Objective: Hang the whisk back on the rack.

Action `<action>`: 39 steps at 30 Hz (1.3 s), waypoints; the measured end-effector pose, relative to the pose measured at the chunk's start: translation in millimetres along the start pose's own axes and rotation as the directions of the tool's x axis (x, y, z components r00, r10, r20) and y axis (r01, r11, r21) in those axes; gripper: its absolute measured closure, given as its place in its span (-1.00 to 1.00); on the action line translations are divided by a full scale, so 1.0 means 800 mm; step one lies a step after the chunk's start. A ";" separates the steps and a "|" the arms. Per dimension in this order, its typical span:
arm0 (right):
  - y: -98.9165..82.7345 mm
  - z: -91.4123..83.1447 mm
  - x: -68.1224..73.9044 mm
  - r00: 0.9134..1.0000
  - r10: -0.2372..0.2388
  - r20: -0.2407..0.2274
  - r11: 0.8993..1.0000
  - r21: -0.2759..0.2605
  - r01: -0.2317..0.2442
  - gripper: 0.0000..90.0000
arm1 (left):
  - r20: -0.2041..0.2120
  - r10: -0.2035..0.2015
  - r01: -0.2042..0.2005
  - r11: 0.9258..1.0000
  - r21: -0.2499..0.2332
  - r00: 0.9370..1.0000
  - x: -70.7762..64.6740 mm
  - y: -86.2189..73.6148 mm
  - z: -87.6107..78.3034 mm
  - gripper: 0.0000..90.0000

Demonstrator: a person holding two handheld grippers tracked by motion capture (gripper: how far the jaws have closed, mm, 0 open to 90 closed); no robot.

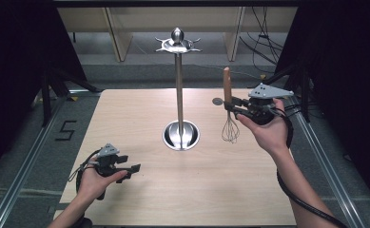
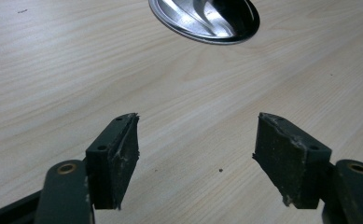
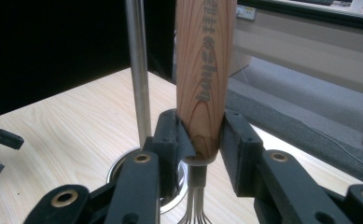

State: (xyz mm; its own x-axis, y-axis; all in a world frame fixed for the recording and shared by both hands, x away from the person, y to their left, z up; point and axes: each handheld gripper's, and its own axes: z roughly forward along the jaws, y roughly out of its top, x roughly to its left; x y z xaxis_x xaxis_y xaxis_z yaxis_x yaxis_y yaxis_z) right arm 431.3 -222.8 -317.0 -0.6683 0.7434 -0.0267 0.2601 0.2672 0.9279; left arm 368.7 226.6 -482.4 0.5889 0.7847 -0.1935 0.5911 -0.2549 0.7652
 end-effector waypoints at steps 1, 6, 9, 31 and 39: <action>0.001 0.002 -0.001 1.000 -0.011 0.000 1.000 -0.017 0.011 0.55 | 0.003 -0.014 0.014 1.000 -0.012 1.000 -0.001 0.000 0.001 -0.34; 0.006 0.003 -0.001 1.000 -0.017 -0.004 1.000 -0.012 0.017 0.55 | -0.001 -0.004 0.004 1.000 -0.001 1.000 0.000 0.000 0.000 -0.34; 0.008 0.005 0.000 1.000 -0.015 0.001 0.999 -0.031 0.015 0.55 | 0.004 -0.019 0.019 1.000 -0.015 1.000 -0.002 0.000 0.002 -0.34; 0.028 0.014 0.003 0.999 -0.039 -0.023 0.999 -0.019 0.039 0.55 | 0.002 0.001 -0.001 1.000 -0.001 1.000 0.000 0.000 0.000 -0.34; 0.033 0.016 0.004 0.999 -0.041 -0.024 0.999 -0.017 0.040 0.55 | 0.006 0.002 -0.002 1.000 0.002 1.000 0.001 0.000 -0.001 -0.34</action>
State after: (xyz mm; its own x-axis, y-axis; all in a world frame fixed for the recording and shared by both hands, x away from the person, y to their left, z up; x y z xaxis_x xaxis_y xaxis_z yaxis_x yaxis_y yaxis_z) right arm 444.7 -205.2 -297.7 -0.6952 0.7166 -0.0554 0.2209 0.2864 0.9323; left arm 369.0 227.1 -482.0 0.5932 0.7808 -0.1960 0.5911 -0.2571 0.7646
